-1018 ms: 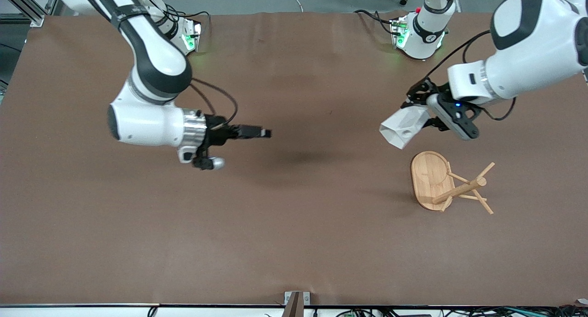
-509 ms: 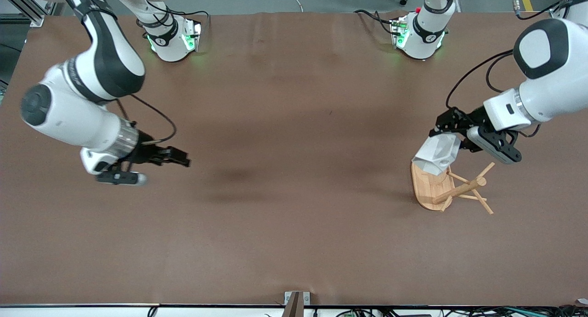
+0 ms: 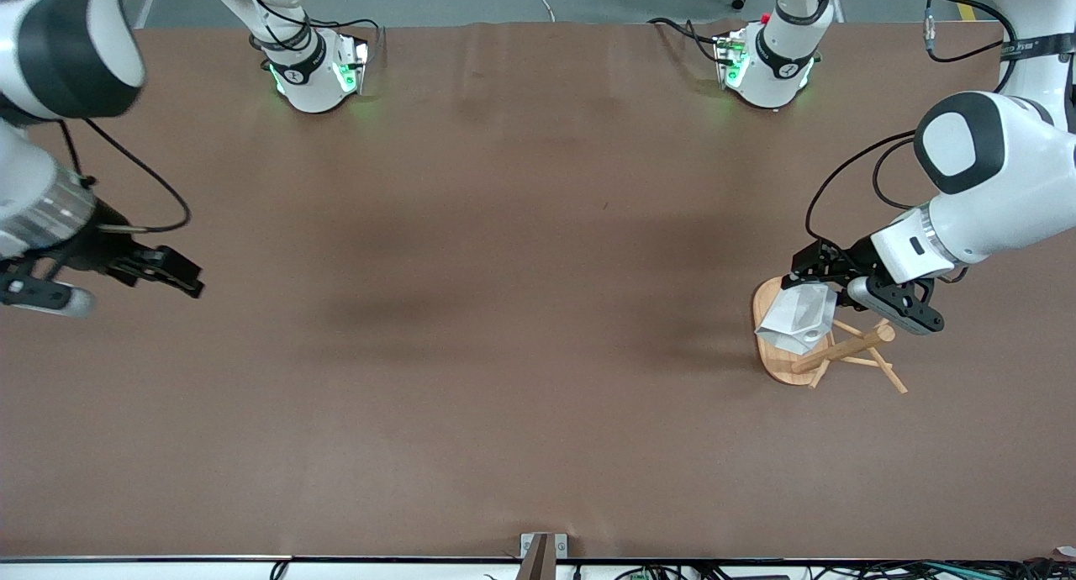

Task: Hang cup on rack
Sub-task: 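Carry the cup with the left gripper to the wooden rack, then slide the cup handle hole onto a rack peg with the left gripper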

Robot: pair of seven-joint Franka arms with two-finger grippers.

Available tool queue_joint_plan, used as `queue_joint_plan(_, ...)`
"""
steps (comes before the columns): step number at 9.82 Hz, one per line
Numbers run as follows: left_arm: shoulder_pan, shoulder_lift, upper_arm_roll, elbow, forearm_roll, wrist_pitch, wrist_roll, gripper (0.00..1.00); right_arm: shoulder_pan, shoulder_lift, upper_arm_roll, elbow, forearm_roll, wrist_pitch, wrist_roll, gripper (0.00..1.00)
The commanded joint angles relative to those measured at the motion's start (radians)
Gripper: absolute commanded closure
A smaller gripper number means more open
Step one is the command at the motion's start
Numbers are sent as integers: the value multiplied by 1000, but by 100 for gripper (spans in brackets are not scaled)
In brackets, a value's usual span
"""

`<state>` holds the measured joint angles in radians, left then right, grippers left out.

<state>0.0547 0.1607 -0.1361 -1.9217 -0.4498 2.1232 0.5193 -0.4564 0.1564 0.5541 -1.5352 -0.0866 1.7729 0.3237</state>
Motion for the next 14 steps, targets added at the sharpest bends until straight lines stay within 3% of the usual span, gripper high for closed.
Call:
queue_joint_plan(1,-3,25,-2,-14,10,24,-10,94,-24,-24,17,15,-22,-61,31,0)
queue_joint_plan(4,-3,62,-2,-8,0,76,-27,94,-84,-73,15,59,34,-215,20,0)
queue_joint_plan(5,-1,71,-2,-8,0,84,-30,93,-33,-81,-50,85,36,-286,15,0)
queue_joint_plan(6,-1,80,-2,-7,0,86,-31,90,92,-98,-195,110,36,-335,15,0)
queue_joint_plan(9,2,83,-2,-3,0,86,-31,83,350,-187,-527,112,37,-437,-84,0)
queue_joint_plan(11,2,83,0,-2,0,86,-31,77,317,-199,-549,99,88,-449,-155,0)
queue_joint_plan(14,2,94,0,15,2,86,-41,77,328,-187,-542,67,76,-344,-195,0)
